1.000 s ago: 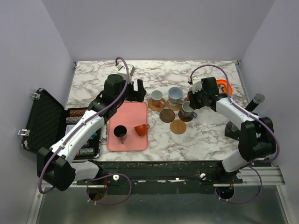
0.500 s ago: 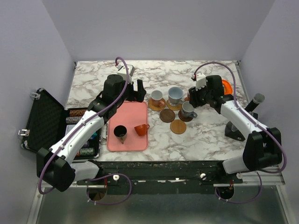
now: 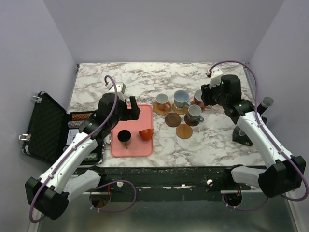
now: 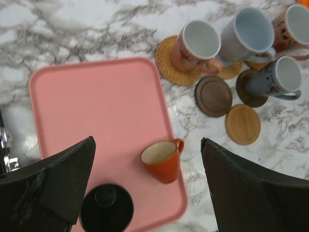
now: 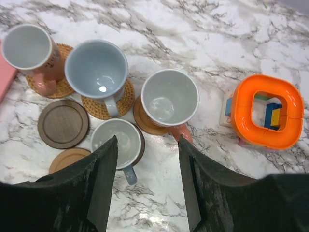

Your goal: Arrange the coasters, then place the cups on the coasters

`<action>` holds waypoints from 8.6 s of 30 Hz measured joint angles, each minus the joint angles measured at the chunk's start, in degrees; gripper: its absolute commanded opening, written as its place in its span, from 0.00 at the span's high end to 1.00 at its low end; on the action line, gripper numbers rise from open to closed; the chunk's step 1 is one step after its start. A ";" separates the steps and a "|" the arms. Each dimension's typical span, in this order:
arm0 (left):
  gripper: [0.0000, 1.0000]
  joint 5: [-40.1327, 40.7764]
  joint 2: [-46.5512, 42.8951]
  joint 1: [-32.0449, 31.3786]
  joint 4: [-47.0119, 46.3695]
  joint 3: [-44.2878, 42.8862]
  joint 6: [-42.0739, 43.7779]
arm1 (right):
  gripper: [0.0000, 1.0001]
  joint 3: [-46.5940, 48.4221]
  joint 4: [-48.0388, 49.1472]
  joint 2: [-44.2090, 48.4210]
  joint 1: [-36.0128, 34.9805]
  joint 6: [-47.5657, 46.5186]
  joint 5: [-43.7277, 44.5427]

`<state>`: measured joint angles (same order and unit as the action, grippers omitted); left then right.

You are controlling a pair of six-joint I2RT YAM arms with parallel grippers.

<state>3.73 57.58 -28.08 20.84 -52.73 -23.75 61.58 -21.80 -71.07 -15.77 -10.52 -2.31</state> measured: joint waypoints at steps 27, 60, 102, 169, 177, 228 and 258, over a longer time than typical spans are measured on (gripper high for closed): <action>0.47 6.95 -2.99 2.58 29.05 7.32 -14.49 | 0.40 0.33 -2.34 7.96 -2.08 4.46 0.11; 1.00 9.94 -1.68 4.11 25.66 -3.10 -11.85 | 0.50 4.31 -4.74 11.15 -2.16 16.61 -2.43; 1.00 10.58 18.32 -9.20 -4.57 -6.73 -16.46 | 0.83 26.14 -8.92 -26.97 -36.06 36.33 28.81; 0.01 6.78 1.42 -1.84 -14.67 -1.20 6.03 | 0.99 20.87 -21.57 -26.38 -12.66 -1.88 -10.84; 0.01 6.05 2.08 -1.77 -14.67 -1.22 6.25 | 0.99 24.17 -21.99 -30.82 -12.61 -2.86 -10.78; 0.01 4.07 3.52 -1.77 -14.62 -1.25 6.43 | 0.99 29.33 -24.46 -39.21 -11.85 -5.62 -10.38; 0.01 3.04 4.26 -1.77 -14.62 -1.25 6.43 | 0.76 29.33 -22.82 -39.45 -11.85 -5.62 -10.36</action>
<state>6.76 61.84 -29.85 6.22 -53.98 -17.32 90.91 -44.62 -110.52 -27.62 -16.14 -12.67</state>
